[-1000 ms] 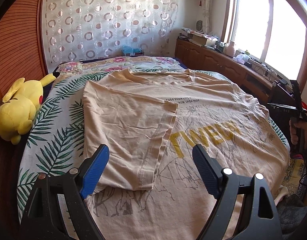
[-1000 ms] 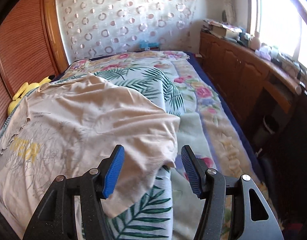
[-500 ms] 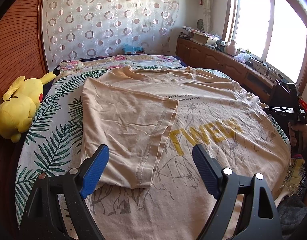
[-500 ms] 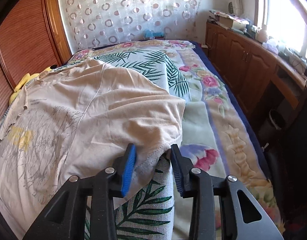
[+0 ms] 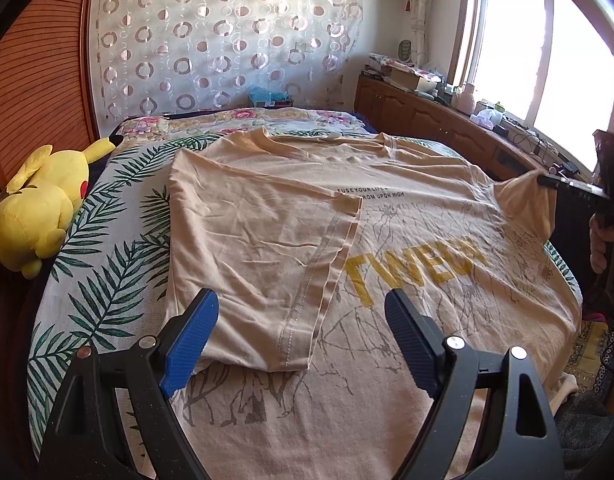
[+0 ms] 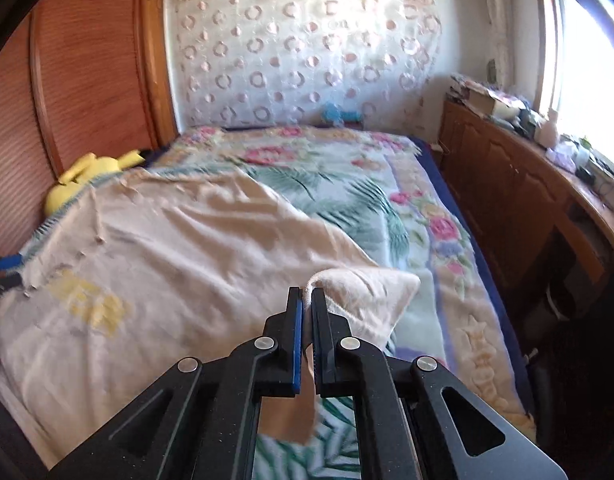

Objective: Fold small clothes
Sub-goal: 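Grasp the other side edge with the right tool and lift it, then fold the lifted side over toward the shirt's center with the right tool, release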

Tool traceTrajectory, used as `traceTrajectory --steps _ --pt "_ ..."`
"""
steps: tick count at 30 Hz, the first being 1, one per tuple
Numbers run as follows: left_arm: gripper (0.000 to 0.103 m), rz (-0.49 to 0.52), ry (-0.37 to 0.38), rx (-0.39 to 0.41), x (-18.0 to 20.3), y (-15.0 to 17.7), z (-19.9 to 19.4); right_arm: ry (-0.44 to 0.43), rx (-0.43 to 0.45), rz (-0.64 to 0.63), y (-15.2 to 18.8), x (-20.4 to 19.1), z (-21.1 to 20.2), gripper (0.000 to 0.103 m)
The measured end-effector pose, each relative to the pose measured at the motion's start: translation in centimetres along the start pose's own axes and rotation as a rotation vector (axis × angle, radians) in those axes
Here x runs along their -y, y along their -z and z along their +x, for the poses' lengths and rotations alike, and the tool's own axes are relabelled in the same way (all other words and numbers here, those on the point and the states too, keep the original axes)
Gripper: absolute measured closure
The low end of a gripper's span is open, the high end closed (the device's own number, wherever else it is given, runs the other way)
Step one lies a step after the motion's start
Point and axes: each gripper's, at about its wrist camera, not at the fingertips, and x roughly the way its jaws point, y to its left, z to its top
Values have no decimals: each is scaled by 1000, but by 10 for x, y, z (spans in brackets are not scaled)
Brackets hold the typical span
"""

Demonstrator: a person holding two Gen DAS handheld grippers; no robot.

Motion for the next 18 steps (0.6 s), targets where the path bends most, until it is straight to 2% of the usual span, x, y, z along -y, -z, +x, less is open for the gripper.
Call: traceTrajectory --steps 5,10,12,13,14,18 --pt "17 -1 0 -2 -1 0 0 -132 39 -69 -12 -50 -6 99" --pt "17 -5 0 -1 -2 1 -1 -246 -26 -112 2 -89 13 98" --pt "17 -8 0 -1 -2 1 -2 -237 -54 -131 8 -94 23 86" --pt "17 -8 0 -1 -2 1 -2 -227 -60 -136 11 -93 25 73" --pt "17 -10 0 0 -3 2 -2 -219 -59 -132 12 -91 25 65" --pt "17 -14 3 2 -4 2 -3 -172 -52 -94 3 -78 29 61"
